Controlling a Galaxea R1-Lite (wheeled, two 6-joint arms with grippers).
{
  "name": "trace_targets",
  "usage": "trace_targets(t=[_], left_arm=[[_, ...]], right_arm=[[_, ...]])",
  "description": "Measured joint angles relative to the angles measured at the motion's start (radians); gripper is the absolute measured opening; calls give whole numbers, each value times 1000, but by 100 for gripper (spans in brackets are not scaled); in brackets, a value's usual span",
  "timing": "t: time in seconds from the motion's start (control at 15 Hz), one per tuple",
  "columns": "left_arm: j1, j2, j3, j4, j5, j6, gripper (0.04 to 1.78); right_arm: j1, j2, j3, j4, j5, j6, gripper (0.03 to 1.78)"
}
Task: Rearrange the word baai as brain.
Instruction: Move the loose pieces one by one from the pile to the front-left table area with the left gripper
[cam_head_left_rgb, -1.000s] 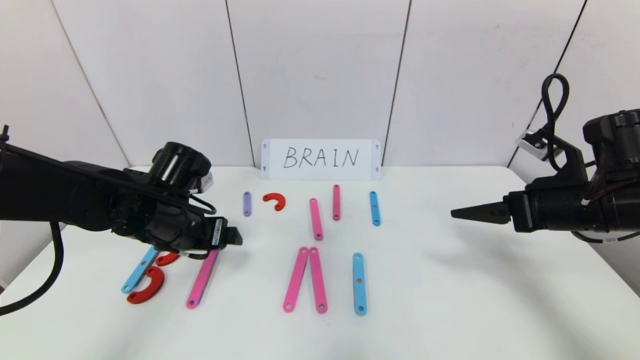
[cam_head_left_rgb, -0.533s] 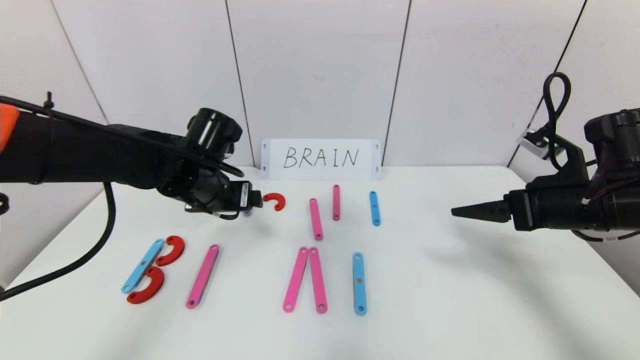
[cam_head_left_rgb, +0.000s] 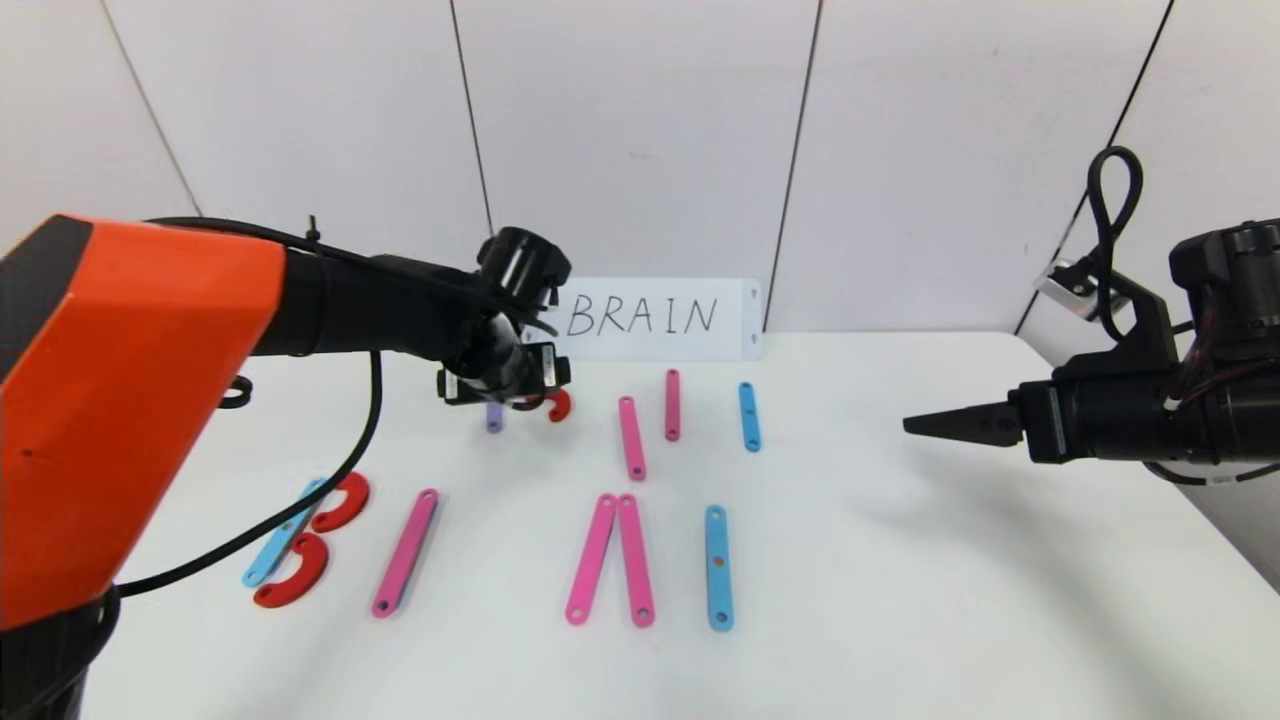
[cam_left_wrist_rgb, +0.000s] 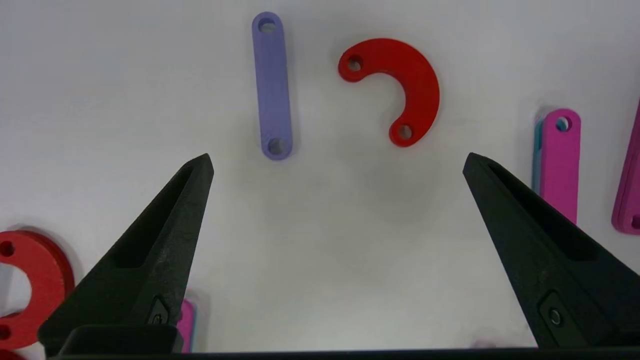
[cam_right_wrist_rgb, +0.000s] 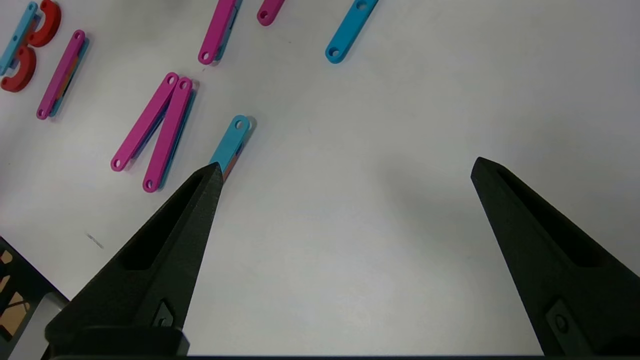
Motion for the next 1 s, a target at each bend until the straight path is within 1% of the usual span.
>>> trace_targets(t=[0.13,0.47,0.6,0.73,1.0], left_arm=[[-4,60,-71,-2,40,-44,175],[-20,182,-187,-2,79,-128,175],[-35,212,-211,-3,106,-138,175],[-44,237,-221,-11,130,-142,175],[-52,270,-227,-49,141,-145,175]], right_arm=[[0,0,1,0,0,0,174],[3,0,7,-5,1,-1,174],[4,0,16,-21,1,-5,174],[4,0,29,-44,1,-24,174],[5,-2,45,-69,1,-33,174]])
